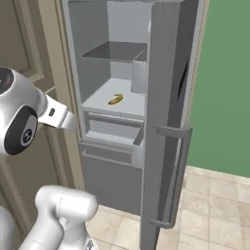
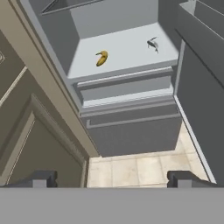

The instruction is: Open the fridge, remove the banana, lemon, and fish, and place them on any counter.

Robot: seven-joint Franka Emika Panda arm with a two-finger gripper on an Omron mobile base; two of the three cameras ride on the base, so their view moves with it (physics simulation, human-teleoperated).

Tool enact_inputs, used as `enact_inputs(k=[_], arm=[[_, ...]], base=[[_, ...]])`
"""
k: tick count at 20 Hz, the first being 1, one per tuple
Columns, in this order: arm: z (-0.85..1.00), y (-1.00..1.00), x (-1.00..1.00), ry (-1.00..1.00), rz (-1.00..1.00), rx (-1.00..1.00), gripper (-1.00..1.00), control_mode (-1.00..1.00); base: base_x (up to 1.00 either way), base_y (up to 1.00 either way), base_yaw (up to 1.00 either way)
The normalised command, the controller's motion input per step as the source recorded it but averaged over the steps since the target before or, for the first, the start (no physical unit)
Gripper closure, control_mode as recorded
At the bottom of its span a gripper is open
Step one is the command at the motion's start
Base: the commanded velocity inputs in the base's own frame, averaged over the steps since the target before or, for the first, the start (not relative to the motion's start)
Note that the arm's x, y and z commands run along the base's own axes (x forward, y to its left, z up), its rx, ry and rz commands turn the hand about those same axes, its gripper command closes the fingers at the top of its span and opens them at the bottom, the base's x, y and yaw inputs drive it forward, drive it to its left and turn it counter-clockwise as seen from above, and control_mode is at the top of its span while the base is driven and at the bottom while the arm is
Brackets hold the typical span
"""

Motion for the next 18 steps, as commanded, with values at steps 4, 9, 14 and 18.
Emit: enact_inputs(k=[4,9,14,18], arm=[[0.0,0.0,0.0,0.0,0.0,0.0,-1.0,1.0],[0.0,0.0,0.0,0.0,0.0,0.0,-1.0,1.0],[0.0,0.0,0.0,0.0,0.0,0.0,-1.0,1.0],[0.0,0.0,0.0,0.0,0.0,0.0,-1.0,1.0]], base=[[0.48,0.0,-0.1],[0.41,0.0,-0.16],[0.54,0.11,-0.17],[0.74,0.09,-0.16]])
